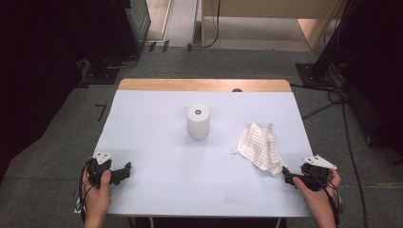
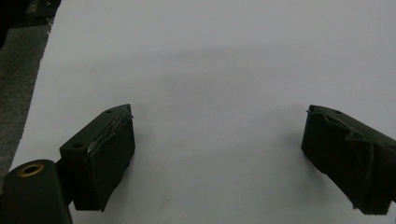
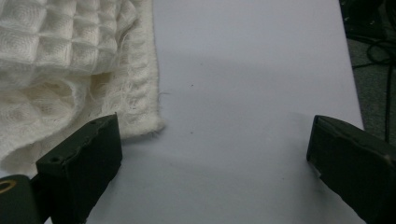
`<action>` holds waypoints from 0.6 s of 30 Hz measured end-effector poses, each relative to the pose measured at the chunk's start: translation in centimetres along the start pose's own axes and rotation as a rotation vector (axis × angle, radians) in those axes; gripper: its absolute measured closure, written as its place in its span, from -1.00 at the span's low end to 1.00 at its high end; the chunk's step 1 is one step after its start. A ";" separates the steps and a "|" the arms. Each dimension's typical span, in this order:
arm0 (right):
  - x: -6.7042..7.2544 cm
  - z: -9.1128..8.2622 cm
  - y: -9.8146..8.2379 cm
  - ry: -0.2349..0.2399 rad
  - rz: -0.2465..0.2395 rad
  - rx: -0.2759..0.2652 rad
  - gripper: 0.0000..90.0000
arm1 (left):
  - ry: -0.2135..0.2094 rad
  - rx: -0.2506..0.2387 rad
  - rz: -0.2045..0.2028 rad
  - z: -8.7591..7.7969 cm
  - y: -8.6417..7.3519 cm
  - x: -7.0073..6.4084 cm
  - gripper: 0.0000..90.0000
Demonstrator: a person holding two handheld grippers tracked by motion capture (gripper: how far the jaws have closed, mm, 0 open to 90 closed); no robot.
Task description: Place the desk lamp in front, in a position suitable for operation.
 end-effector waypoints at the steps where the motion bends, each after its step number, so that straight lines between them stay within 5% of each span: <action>1: 0.0 -0.2 0.1 -0.003 0.008 -0.004 -0.92 | 0.004 -0.002 0.003 0.0 0.0 0.0 -0.81; 11: 1.1 -2.8 2.9 0.076 0.057 -0.120 -0.71 | 0.005 -0.006 0.005 0.0 -0.1 -0.1 -0.81; 18: 3.3 -3.2 5.1 0.125 0.023 -0.153 -0.71 | 0.007 -0.008 0.005 0.0 -0.1 -0.1 -0.81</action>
Point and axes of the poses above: each handheld gripper's, and its own axes: z roughly forward along the jaws, y roughly out of its top, x roughly to its left, the point moved 1 cm from there along z, roughly forward along the jaws, and after that the axes turned 13 degrees about -y, right-handed, at the moved point
